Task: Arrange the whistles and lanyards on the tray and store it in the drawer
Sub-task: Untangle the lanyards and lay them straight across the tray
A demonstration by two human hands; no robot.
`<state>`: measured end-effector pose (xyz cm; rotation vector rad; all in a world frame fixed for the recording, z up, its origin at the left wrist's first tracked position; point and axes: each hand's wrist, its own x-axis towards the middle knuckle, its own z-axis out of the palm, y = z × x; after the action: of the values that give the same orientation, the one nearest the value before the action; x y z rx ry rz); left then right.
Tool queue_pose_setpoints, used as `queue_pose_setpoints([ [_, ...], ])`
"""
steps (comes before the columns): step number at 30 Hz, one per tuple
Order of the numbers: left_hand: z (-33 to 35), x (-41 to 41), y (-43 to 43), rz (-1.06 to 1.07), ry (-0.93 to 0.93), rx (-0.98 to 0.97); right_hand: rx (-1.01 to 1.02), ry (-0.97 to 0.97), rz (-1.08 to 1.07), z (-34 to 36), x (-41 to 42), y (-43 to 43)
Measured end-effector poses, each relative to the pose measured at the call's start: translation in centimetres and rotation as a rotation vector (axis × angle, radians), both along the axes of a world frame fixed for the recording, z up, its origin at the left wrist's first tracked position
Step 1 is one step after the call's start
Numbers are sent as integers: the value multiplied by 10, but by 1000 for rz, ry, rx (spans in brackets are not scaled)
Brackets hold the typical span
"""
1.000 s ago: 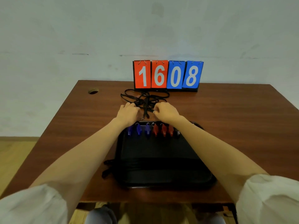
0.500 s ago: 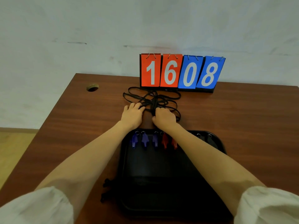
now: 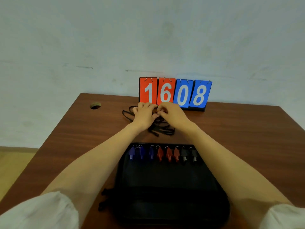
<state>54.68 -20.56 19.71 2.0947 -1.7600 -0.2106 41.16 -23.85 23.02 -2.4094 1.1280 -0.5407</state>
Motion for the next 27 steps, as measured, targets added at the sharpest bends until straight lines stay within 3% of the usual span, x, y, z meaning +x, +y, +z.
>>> queue_pose_setpoints([
  [8,86,-22,-1,86,61,-171,-214,-256,-75,101,-35,7],
  [13,136,-34,12,-161,553,-265,-254,-468,-96,152,-61,17],
  [21,170,-80,39,-391,803,-330,-354,-664,-97,206,-76,42],
  [24,174,-79,50,-350,773,-339,-376,-770,-157,211,-85,49],
  [27,176,-68,64,-284,624,-391,-375,-817,-232,208,-102,52],
])
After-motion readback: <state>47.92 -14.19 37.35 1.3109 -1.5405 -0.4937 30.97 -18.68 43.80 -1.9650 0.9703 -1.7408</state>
